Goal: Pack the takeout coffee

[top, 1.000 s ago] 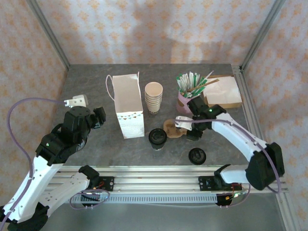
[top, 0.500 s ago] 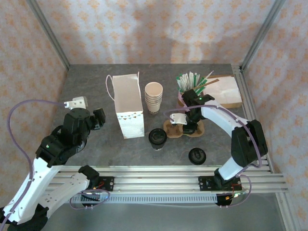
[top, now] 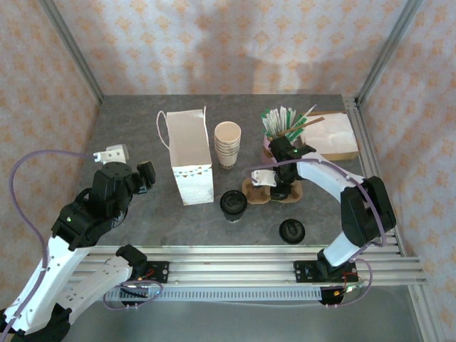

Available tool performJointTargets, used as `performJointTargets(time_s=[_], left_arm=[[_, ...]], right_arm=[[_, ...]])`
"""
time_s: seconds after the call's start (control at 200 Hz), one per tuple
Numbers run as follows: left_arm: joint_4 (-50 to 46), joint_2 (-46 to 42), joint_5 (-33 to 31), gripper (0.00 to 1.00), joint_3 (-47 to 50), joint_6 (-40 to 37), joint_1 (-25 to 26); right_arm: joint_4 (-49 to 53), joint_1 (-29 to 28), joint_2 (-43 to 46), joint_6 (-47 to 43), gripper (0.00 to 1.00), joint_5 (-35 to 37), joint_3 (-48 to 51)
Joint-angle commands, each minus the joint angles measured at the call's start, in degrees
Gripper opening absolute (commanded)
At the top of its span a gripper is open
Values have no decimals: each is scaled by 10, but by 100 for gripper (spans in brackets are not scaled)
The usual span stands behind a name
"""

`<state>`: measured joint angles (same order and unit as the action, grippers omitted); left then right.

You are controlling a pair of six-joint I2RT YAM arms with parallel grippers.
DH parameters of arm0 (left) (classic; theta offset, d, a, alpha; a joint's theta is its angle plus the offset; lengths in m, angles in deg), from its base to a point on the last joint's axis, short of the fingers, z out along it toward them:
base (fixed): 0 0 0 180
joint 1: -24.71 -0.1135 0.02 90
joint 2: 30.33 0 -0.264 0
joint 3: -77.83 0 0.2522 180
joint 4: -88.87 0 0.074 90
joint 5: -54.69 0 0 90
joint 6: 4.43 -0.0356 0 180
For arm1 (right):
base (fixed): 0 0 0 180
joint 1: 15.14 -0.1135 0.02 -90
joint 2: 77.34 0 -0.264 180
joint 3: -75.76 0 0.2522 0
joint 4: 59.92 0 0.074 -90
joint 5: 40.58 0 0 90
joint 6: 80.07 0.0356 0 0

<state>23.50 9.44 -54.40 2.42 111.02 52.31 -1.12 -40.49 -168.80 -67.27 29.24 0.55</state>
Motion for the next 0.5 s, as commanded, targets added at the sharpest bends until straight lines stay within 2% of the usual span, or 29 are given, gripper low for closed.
performJointTargets(time_s=[0.0,0.495], left_arm=[[6,-3,-9,75,6,2,-5],[7,-3,-9,75,10,6,-5]], right_arm=[[-15,-4,-4,-5,47,24,7],[-12,-6,-28,2,50,26,-11]])
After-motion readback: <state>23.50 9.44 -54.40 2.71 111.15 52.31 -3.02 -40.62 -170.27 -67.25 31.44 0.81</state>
